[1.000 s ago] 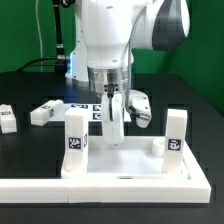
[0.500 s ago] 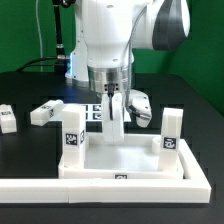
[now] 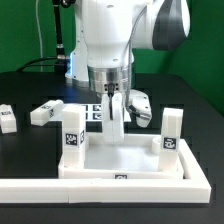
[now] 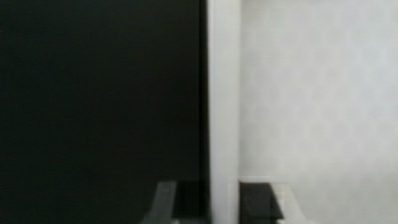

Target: Assemble desk

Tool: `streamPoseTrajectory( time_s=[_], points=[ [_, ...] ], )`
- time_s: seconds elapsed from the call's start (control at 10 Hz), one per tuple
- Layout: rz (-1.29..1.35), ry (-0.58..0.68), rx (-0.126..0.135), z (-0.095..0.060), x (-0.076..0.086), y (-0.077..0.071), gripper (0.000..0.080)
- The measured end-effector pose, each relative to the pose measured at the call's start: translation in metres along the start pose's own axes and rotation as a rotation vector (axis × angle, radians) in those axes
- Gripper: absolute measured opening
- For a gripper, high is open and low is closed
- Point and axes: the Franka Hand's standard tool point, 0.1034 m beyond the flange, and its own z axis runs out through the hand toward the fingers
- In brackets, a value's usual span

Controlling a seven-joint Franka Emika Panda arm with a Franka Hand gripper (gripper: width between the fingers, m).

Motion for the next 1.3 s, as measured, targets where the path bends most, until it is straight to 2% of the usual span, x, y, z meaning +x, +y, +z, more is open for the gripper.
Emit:
streamPoseTrajectory(
  time_s=[0.2,0.3,0.5,0.7,0.8,0.9,1.0,1.3],
  points=[
    [-0.189,0.020,0.032,-0.005,0.025,-0.005,0.0064],
    [-0.231,0.023,0.036,-0.007,0.033,-0.006,0.0063],
    [-0.346,0.035,0.017,-0.006,0.030,-0.004,0.0063],
    [-0.454,0.035,0.004,-0.003,0.035,0.001,0.0064],
    [-0.583,0.037,-0.003,-0.003,0.044,0.002,0.0064],
    [-0.757,0.042,-0.010,-0.006,0.063,0.001,0.0064],
    [-0.894,0.057,-0.021,-0.007,0.069,-0.001,0.0063],
    [-1.132,0.093,-0.020,-0.009,0.071,-0.007,0.0063]
  ],
)
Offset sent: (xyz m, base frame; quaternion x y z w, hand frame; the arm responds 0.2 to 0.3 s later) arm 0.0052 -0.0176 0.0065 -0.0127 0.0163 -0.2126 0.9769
